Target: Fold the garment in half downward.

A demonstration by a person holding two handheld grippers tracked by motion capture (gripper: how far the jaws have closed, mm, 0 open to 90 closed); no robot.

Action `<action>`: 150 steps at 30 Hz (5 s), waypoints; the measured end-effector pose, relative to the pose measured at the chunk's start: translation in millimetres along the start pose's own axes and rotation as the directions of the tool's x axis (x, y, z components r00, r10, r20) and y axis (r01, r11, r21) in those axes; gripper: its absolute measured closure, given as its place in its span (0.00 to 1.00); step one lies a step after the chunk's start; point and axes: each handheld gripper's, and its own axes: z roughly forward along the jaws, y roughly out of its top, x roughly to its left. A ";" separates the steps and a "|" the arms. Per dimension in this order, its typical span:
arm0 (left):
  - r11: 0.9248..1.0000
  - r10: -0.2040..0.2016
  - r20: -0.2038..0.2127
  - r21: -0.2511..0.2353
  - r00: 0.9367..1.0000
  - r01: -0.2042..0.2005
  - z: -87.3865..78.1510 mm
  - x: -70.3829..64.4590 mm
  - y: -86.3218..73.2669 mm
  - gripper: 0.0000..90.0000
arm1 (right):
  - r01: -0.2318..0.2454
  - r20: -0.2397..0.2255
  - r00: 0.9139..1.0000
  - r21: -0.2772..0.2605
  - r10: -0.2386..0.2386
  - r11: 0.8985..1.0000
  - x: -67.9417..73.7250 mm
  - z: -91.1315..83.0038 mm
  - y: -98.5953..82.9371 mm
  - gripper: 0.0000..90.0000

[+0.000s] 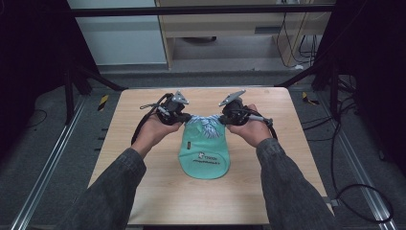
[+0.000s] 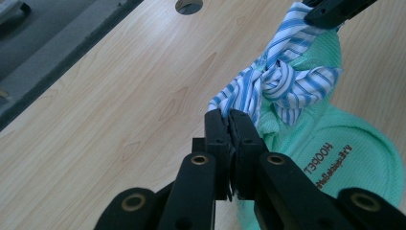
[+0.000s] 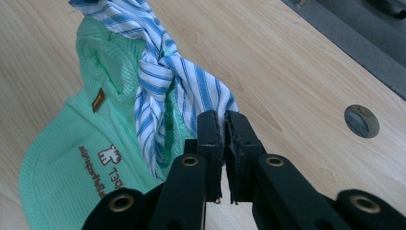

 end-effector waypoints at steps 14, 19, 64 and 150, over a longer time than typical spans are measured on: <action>0.999 -0.018 -0.004 -0.028 1.000 0.017 0.6 -1.5 -12.6 0.97 | 0.030 0.010 1.000 -0.007 -0.029 1.000 13.5 3.2 -7.6 0.95; 0.999 -0.020 -0.015 -0.038 1.000 0.019 -3.6 3.4 -6.2 0.97 | 0.025 0.016 1.000 -0.020 -0.025 0.999 10.8 -1.0 -0.7 0.95; 0.998 0.040 0.037 -0.052 0.999 -0.038 8.3 -44.0 -56.0 0.97 | 0.086 -0.021 0.996 -0.002 -0.086 0.996 47.4 0.5 -50.1 0.95; 0.997 0.075 0.147 -0.024 0.986 -0.072 20.0 -110.5 -140.7 1.00 | 0.174 -0.116 0.979 0.056 -0.167 0.983 120.6 0.5 -135.2 0.96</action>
